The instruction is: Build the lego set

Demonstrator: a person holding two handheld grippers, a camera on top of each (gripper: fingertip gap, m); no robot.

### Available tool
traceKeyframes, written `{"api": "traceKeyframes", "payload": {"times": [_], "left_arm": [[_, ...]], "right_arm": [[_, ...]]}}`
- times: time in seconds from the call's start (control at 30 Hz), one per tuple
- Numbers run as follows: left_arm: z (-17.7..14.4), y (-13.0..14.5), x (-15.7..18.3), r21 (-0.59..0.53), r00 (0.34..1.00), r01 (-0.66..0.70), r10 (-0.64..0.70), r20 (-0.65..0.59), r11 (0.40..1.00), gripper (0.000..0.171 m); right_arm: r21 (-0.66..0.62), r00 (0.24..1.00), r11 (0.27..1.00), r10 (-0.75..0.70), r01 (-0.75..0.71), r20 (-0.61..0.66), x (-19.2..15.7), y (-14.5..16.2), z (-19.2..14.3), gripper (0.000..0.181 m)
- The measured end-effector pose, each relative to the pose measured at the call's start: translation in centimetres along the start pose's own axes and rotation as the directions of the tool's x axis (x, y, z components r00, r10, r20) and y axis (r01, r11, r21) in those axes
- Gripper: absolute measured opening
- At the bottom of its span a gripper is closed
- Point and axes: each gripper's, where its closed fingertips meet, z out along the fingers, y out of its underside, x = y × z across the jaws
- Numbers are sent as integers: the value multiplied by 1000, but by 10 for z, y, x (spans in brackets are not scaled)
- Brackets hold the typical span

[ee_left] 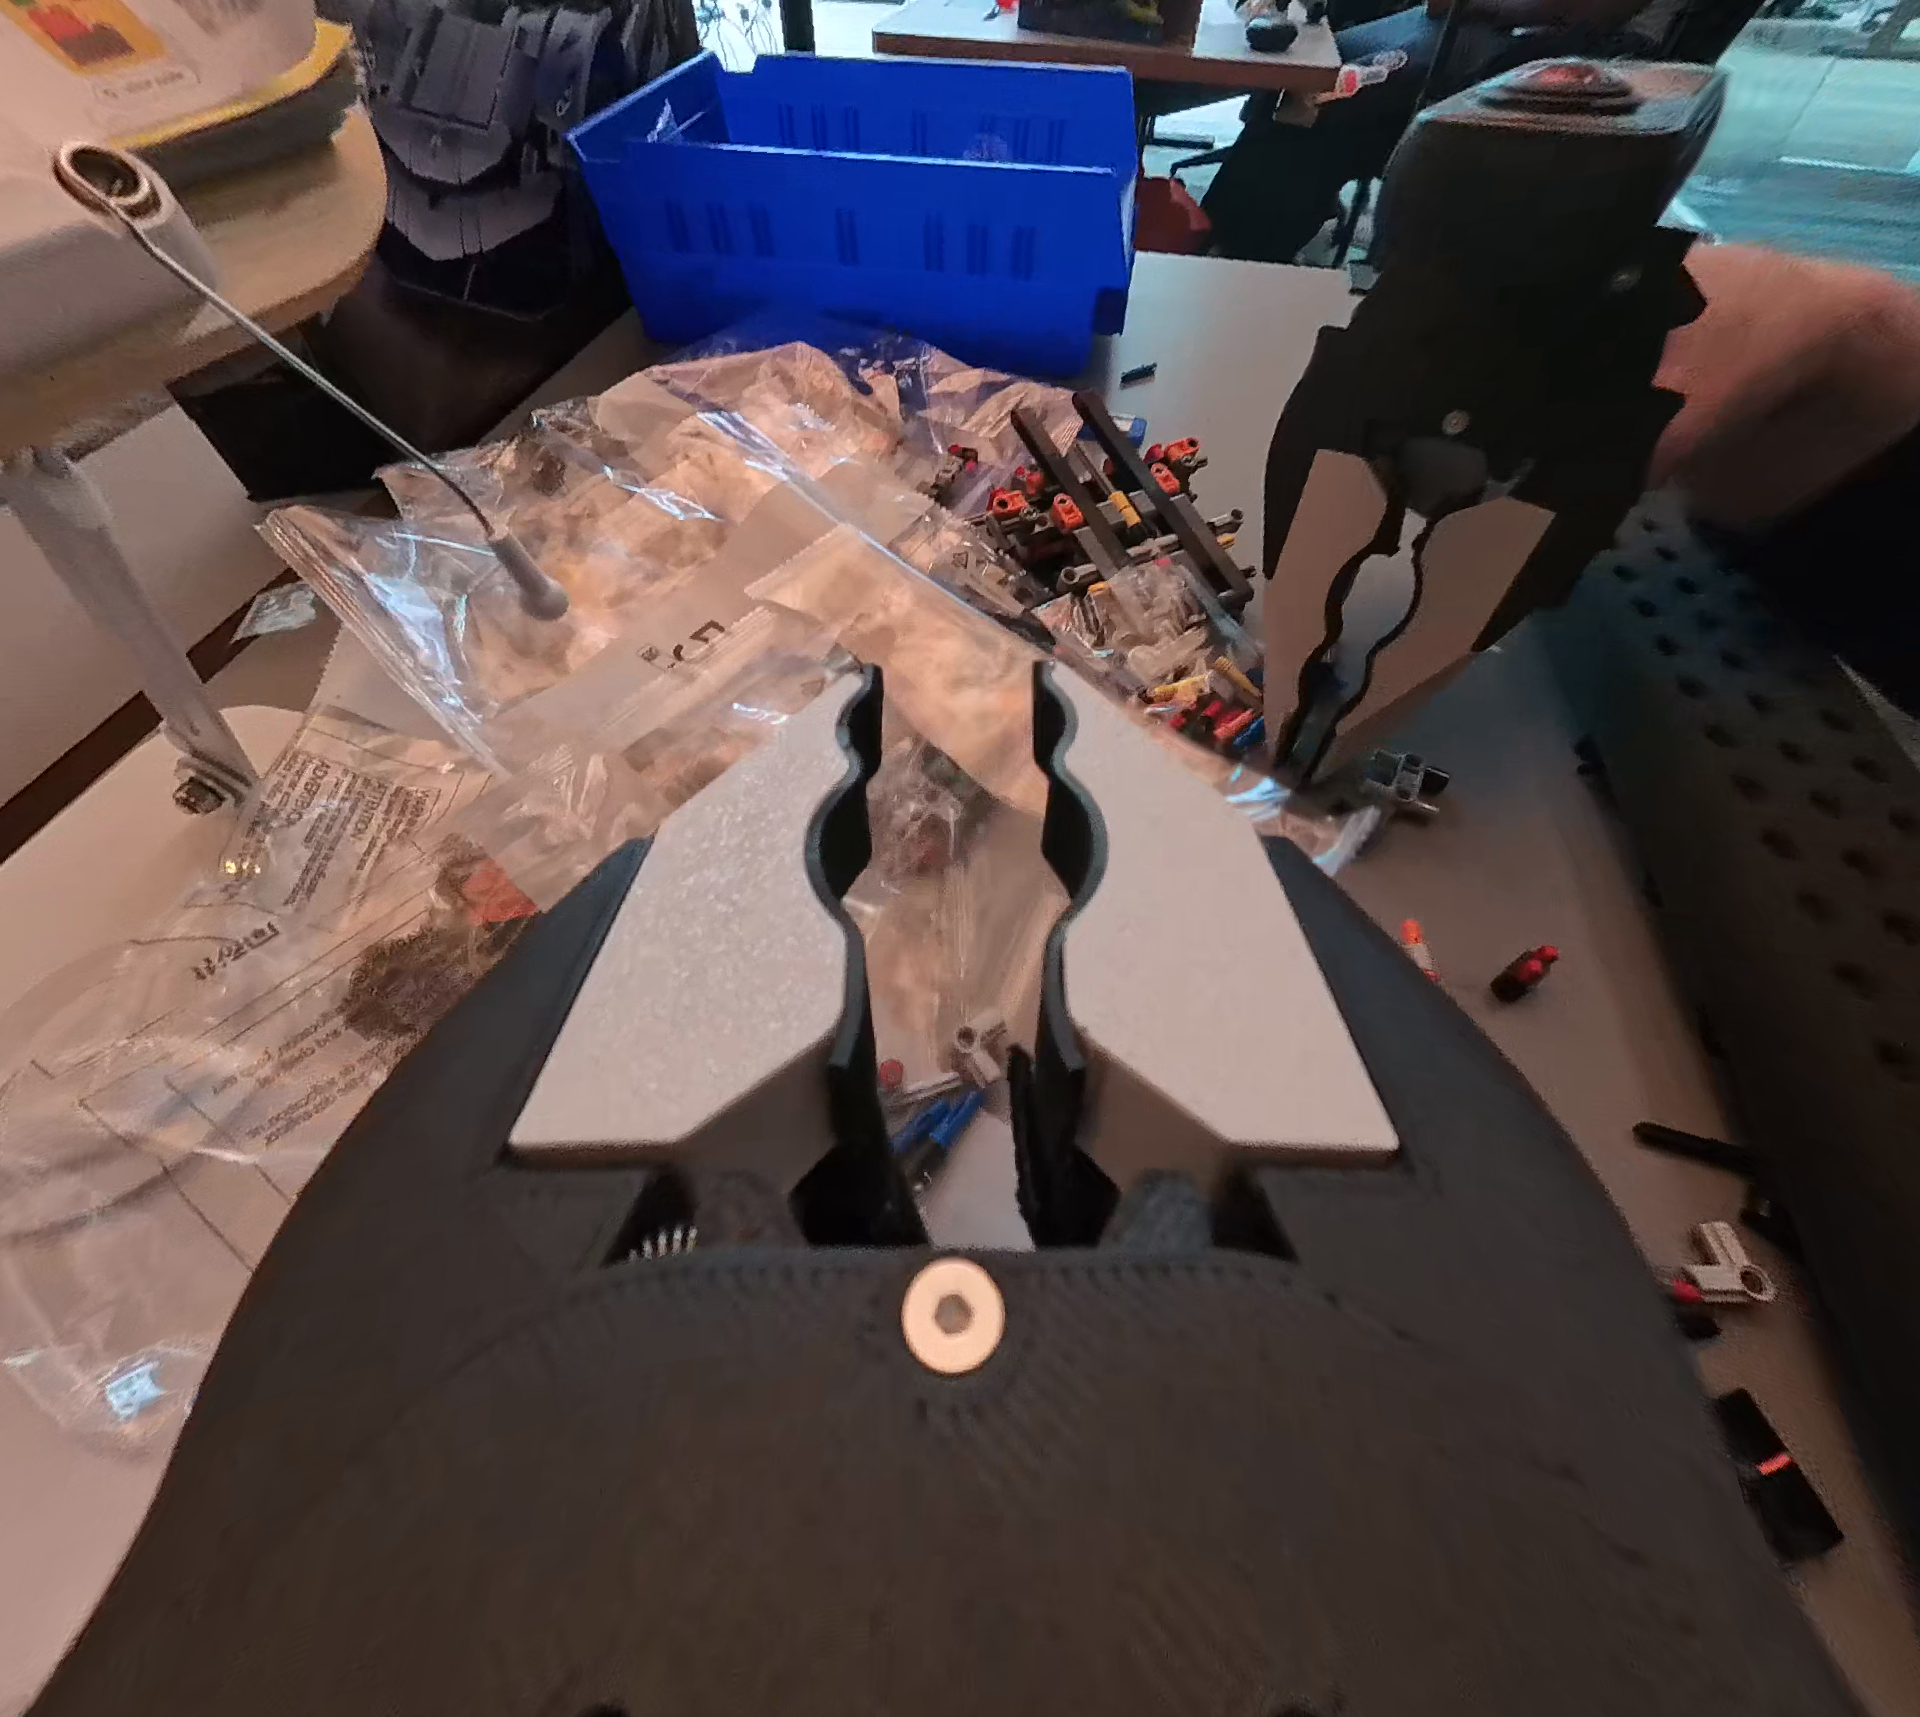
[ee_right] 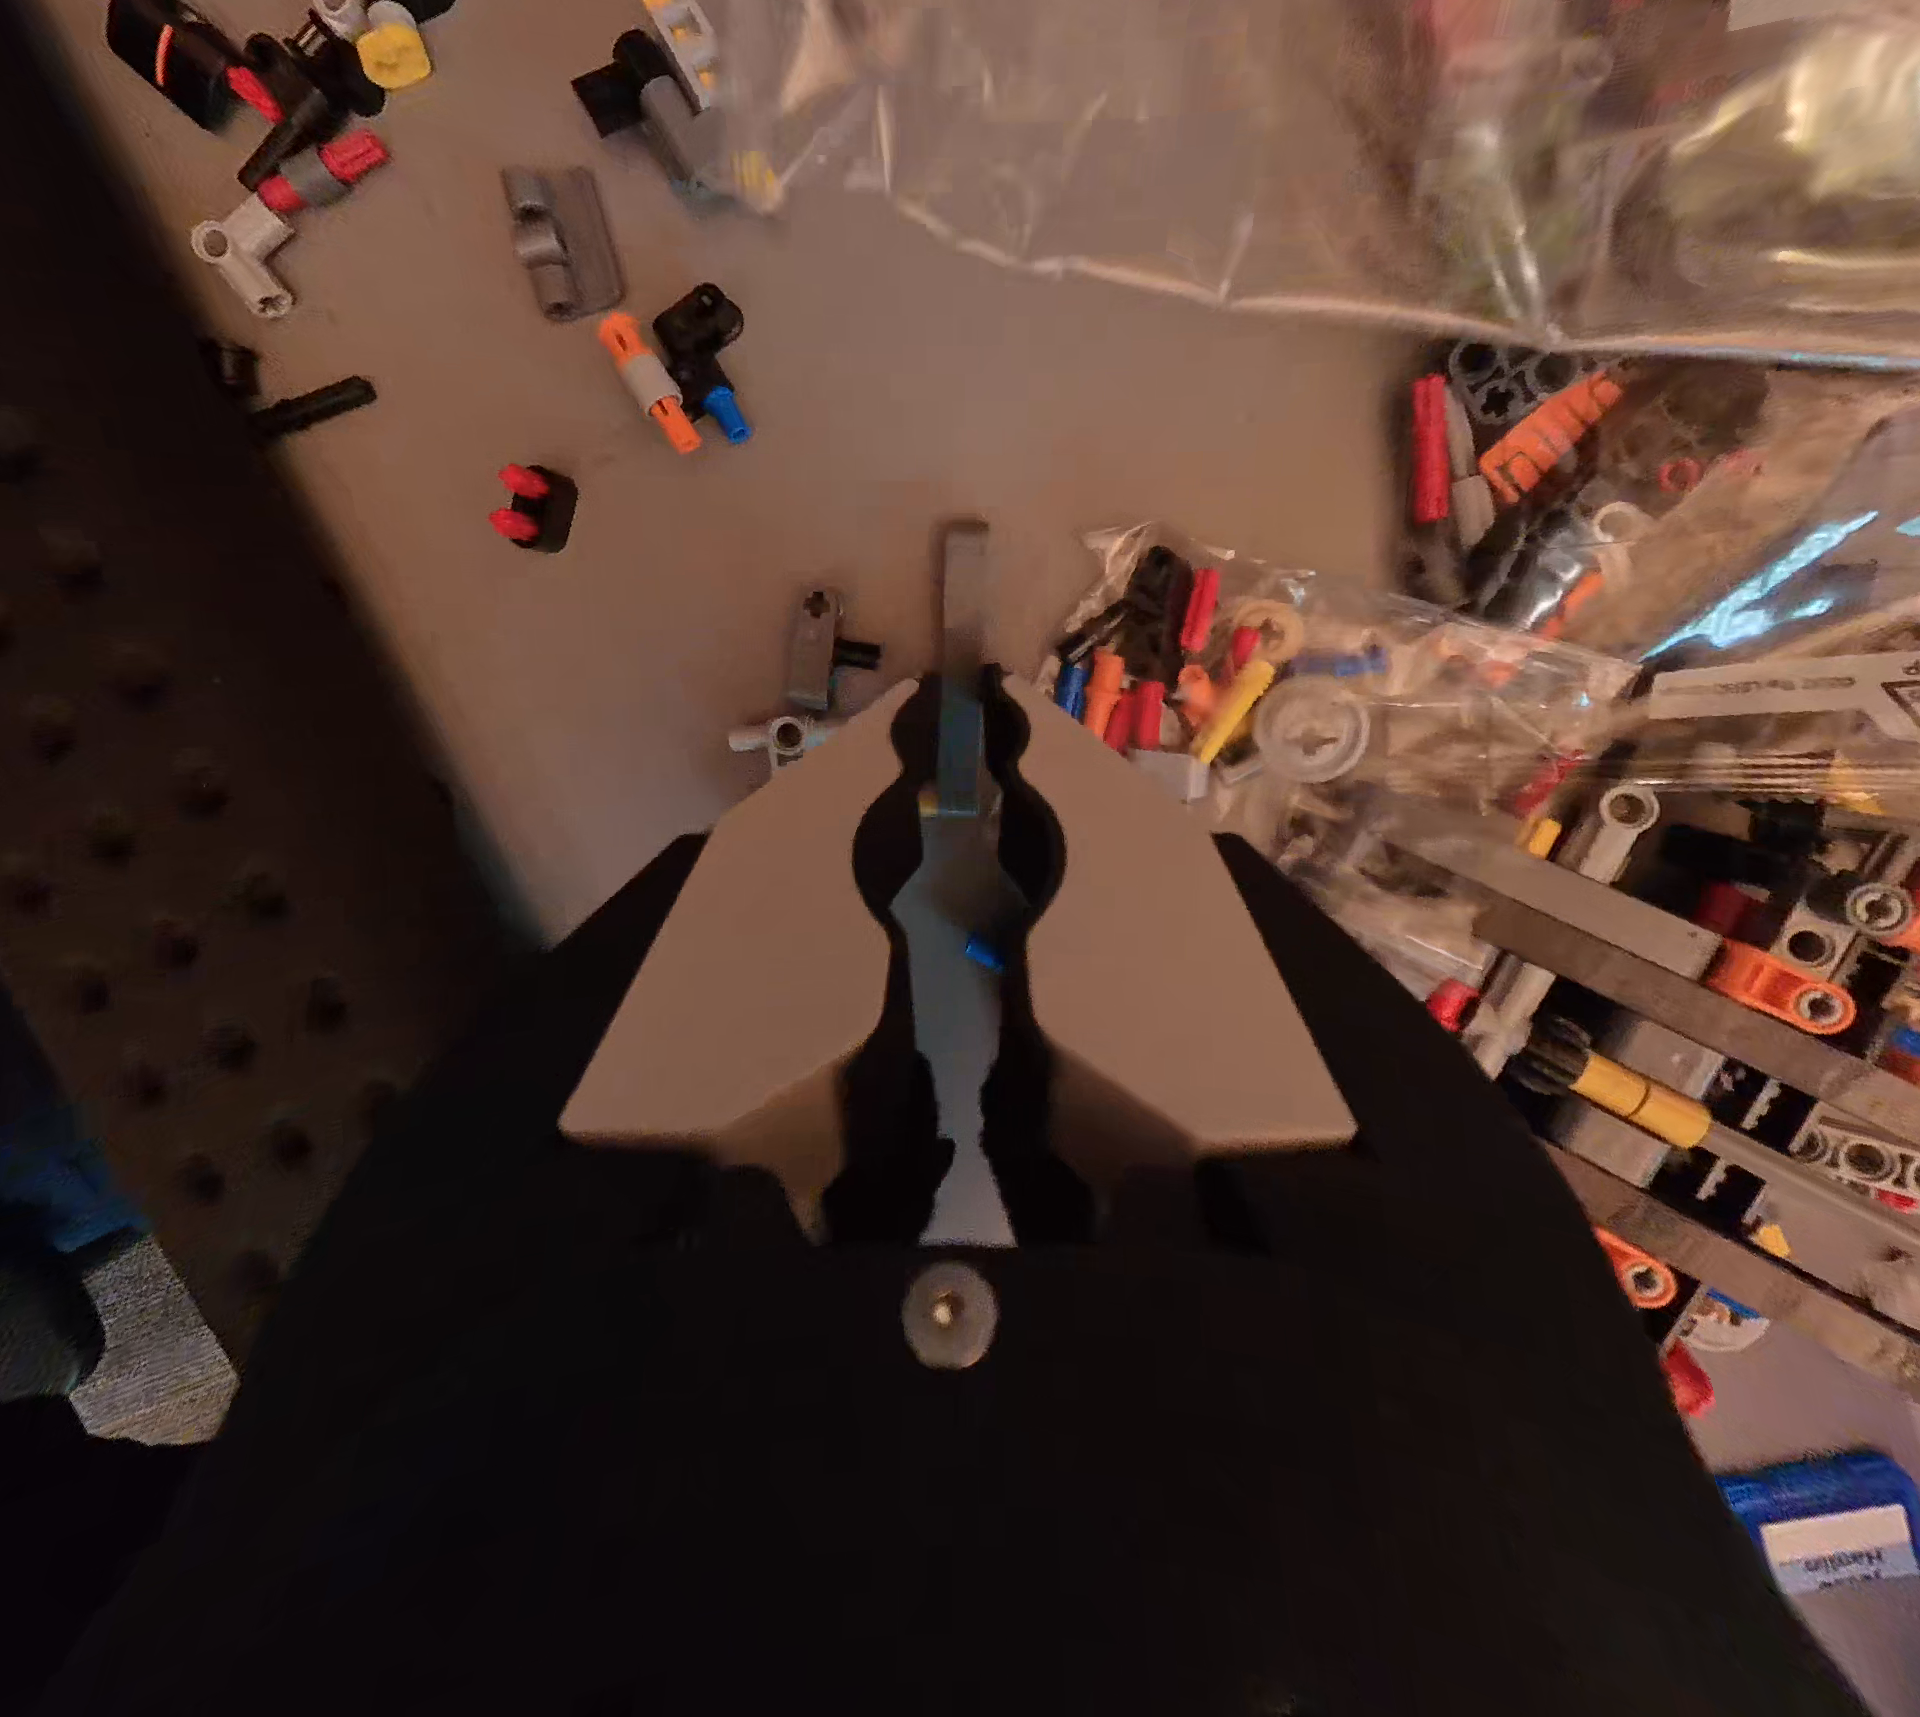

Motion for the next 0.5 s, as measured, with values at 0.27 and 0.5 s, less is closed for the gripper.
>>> {"api": "traceKeyframes", "payload": {"times": [0.27,0.5], "left_arm": [[5,-11,34,25,989,-100,102,-108,995,29],[20,5,73,-65,948,-250,231,-218,966,34]], "right_arm": [[235,996,968,-90,86,7,3,-58,-37,5],[339,979,919,-195,203,-57,4,-91,-48,5]]}}
